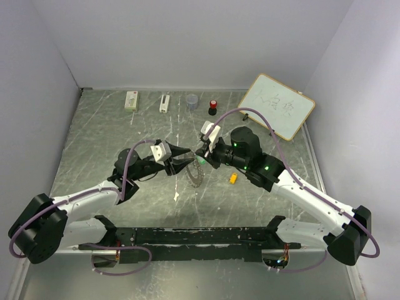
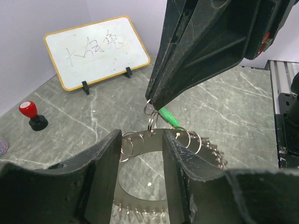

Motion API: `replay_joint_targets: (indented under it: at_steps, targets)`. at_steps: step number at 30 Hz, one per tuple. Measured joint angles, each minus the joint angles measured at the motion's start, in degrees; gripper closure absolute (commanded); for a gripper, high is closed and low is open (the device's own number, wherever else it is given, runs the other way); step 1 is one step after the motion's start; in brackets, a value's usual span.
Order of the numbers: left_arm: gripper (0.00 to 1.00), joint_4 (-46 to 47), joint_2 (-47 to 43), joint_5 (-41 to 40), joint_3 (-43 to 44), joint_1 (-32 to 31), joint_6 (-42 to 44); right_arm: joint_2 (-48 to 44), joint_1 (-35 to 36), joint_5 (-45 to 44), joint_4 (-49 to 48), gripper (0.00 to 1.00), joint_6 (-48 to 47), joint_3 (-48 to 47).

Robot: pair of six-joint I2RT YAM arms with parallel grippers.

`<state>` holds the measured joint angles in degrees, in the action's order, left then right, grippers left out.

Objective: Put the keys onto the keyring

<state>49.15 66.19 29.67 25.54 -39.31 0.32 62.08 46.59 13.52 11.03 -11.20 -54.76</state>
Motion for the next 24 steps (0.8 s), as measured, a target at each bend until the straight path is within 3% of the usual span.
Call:
replay_joint_targets:
  at_steps: [9, 20, 24]
  targets:
    - [0.69, 1.0, 2.1, 1.2, 0.1, -0.3, -0.1, 0.0, 0.0, 0.9, 0.0, 1.0, 0.0, 0.0]
    - [0.69, 3.3, 3.2, 2.4, 0.3, -0.7, -0.3, 0.0, 0.0, 1.3, -0.1, 1.0, 0.0, 0.0]
    - [0.76, 3.5, 3.5, 3.0, 0.8, -0.9, -0.3, 0.0, 0.0, 1.3, -0.3, 1.0, 0.0, 0.0]
